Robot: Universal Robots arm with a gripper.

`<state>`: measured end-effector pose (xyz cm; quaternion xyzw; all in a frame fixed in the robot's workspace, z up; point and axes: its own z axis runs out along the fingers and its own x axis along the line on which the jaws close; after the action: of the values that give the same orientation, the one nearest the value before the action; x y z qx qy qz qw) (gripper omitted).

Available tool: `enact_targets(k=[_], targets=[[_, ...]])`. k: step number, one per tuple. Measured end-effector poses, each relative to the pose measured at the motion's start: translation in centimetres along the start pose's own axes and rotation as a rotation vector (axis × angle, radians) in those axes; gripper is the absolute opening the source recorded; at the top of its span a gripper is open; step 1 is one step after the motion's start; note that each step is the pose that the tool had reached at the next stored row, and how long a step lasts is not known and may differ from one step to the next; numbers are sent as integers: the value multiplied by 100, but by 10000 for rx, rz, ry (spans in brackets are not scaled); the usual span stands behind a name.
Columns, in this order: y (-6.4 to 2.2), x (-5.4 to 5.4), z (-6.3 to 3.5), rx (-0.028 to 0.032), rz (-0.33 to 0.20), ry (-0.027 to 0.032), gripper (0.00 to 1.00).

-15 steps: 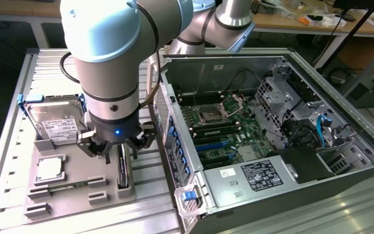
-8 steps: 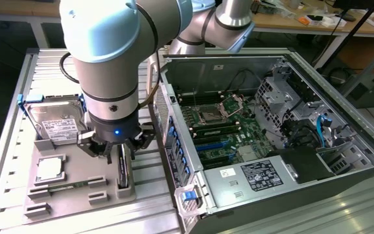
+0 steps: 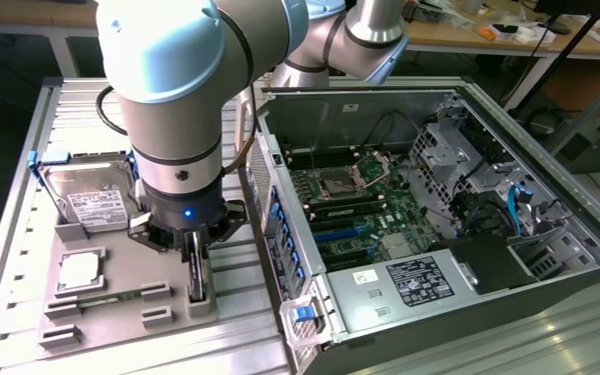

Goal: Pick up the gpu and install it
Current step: 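Pick up the gpu and move the gpu toward the slot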

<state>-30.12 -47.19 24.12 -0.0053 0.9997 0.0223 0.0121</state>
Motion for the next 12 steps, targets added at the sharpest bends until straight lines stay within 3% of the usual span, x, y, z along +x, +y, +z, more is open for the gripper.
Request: enact_targets(k=[12], targets=[[0, 0, 1, -1, 0, -2, 27]])
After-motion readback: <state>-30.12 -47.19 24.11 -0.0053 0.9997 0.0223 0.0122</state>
